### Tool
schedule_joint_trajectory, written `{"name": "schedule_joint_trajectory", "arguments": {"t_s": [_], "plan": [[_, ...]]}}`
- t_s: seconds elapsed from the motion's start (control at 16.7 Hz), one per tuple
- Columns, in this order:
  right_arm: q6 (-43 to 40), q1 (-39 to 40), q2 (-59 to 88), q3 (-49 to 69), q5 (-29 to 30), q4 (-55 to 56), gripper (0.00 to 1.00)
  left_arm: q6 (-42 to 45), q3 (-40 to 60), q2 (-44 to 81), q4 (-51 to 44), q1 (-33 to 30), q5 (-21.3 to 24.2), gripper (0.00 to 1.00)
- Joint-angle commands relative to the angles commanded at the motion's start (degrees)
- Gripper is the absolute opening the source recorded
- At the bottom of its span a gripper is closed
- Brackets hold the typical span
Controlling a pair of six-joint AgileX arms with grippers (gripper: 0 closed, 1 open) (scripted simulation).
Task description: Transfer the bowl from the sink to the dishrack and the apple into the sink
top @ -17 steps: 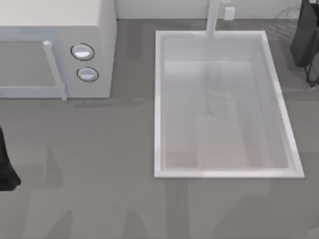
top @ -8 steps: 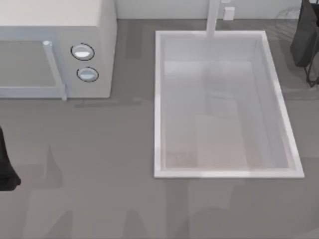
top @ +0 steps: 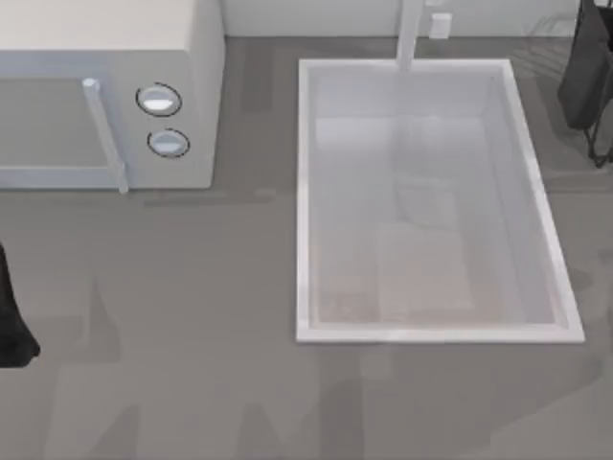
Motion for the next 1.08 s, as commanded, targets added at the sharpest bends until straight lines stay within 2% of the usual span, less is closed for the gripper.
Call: {"name": "schedule_joint_trajectory", "arguments": {"t_s": [0.36, 0.72, 1.08], "plan": [[4.74, 10.71, 1.08, -4.51, 11.80, 27.81, 0.00, 0.00, 0.00, 0.00, 0.00, 0.00, 0.00, 1.00], [8.33, 21.52, 1.69, -10.15, 19.93, 50.47, 0.00, 0.00, 0.00, 0.00, 0.00, 0.00, 0.00, 1.00], [10.07, 34.96, 2.93, -15.49, 29.12, 81.67, 0.00, 0.00, 0.00, 0.00, 0.00, 0.00, 0.00, 1.00]]}}
